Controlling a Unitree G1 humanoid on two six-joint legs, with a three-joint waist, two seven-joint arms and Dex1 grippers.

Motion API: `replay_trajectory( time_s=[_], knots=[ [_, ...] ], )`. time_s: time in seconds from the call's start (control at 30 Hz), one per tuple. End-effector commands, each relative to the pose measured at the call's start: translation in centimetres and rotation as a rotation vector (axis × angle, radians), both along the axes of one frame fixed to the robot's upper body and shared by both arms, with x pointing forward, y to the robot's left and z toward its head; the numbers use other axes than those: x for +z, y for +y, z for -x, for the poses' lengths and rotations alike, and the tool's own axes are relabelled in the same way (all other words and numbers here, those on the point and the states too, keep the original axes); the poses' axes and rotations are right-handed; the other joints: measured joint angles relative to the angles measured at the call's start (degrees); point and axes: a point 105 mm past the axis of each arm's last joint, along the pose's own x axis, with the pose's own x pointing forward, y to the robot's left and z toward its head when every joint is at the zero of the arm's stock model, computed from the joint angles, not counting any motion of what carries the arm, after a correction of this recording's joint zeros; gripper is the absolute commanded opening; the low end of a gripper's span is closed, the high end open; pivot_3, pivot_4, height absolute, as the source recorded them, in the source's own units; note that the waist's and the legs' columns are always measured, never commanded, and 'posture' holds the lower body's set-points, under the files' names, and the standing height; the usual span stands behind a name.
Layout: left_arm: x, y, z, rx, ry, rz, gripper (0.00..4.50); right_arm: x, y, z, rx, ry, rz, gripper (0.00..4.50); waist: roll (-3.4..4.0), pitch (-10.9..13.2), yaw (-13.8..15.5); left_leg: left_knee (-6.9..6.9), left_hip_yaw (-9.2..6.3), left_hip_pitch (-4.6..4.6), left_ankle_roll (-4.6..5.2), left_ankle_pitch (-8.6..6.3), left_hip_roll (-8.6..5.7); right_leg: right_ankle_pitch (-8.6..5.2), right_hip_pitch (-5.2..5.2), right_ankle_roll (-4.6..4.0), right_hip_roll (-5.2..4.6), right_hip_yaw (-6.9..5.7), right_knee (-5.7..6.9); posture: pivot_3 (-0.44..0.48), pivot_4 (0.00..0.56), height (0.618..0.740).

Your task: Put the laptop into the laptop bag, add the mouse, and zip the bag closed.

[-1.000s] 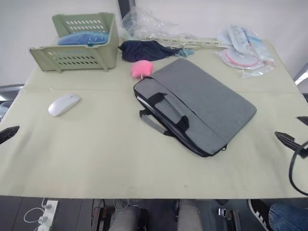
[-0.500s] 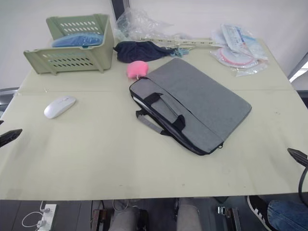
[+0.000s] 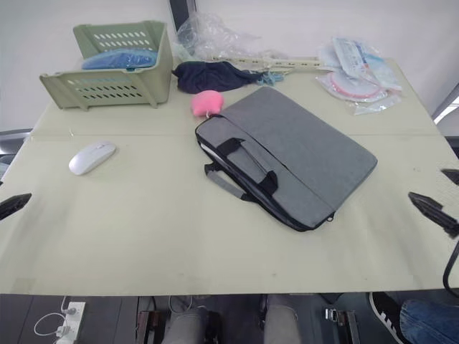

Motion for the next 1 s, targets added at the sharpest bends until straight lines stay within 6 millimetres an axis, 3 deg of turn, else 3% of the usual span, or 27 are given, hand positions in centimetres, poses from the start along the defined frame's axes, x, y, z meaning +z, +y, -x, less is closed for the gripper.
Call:
replay_trajectory(
  time_s=[0.03, 0.13, 0.27, 0.5, 0.67, 0.83, 1.0],
  knots=[
    [0.8, 0.2, -0.1, 0.011, -0.032, -0.019, 4.5, 4.1, 4.7, 0.8, 0.193, -0.116, -0.057, 4.45, -0.02, -0.01, 0.03, 0.04, 0.0, -0.01, 0.0, 0.0, 0.0, 0.01, 0.0, -0.01, 0.0, 0.0, 0.02, 0.0, 0.15, 0.74],
    [0.6, 0.2, -0.1, 0.013, -0.034, -0.015, 4.5, 4.7, 7.1, 1.3, 0.277, -0.137, -0.05, 4.45, -0.15, -0.09, 0.15, 0.06, -0.05, 0.0, 0.01, 0.0, 0.04, 0.03, 0.0, -0.06, 0.03, -0.03, 0.05, 0.0, 0.15, 0.74],
    [0.7, 0.1, -0.1, 0.015, -0.05, 0.004, 4.5, 4.5, 8.9, 1.7, 0.343, -0.165, -0.017, 4.45, -0.26, -0.15, 0.86, 0.09, -0.07, -0.06, 0.11, -0.06, -0.02, 0.04, 0.0, -0.06, 0.0, -0.05, 0.03, 0.0, 0.15, 0.74],
    [2.0, -1.1, -0.6, -0.063, -0.081, 0.033, 4.5, 4.3, 9.5, 1.7, 0.354, -0.18, -0.012, 4.45, -0.34, -0.2, 1.53, 0.15, -0.02, -0.07, 0.16, -0.09, -0.06, 0.04, 0.0, -0.05, 0.0, -0.05, 0.03, 0.0, 0.15, 0.74],
    [2.8, -4.0, -4.0, -0.169, -0.059, -0.017, 4.5, 4.1, 9.7, 1.4, 0.356, -0.188, -0.03, 4.45, -0.44, -0.26, 1.8, 0.24, -0.04, -0.09, 0.15, -0.09, -0.07, 0.04, 0.03, -0.05, 0.01, -0.06, 0.06, 0.0, 0.15, 0.74],
    [1.9, -6.1, -8.3, -0.132, -0.042, -0.013, 4.5, 4.0, 10.2, 1.1, 0.366, -0.188, -0.045, 4.45, -0.52, -0.31, 1.59, 0.27, -0.01, -0.06, 0.16, -0.08, -0.12, 0.04, 0.09, -0.05, 0.04, -0.05, 0.08, 0.0, 0.15, 0.74],
    [1.7, -8.2, -11.2, -0.126, -0.012, -0.044, 4.5, 4.3, 10.7, 1.2, 0.372, -0.193, -0.049, 4.45, -0.65, -0.37, 1.25, 0.23, -0.02, -0.09, 0.16, -0.08, -0.12, 0.05, 0.07, -0.04, 0.09, -0.12, 0.05, 0.0, 0.15, 0.74]
  ],
)
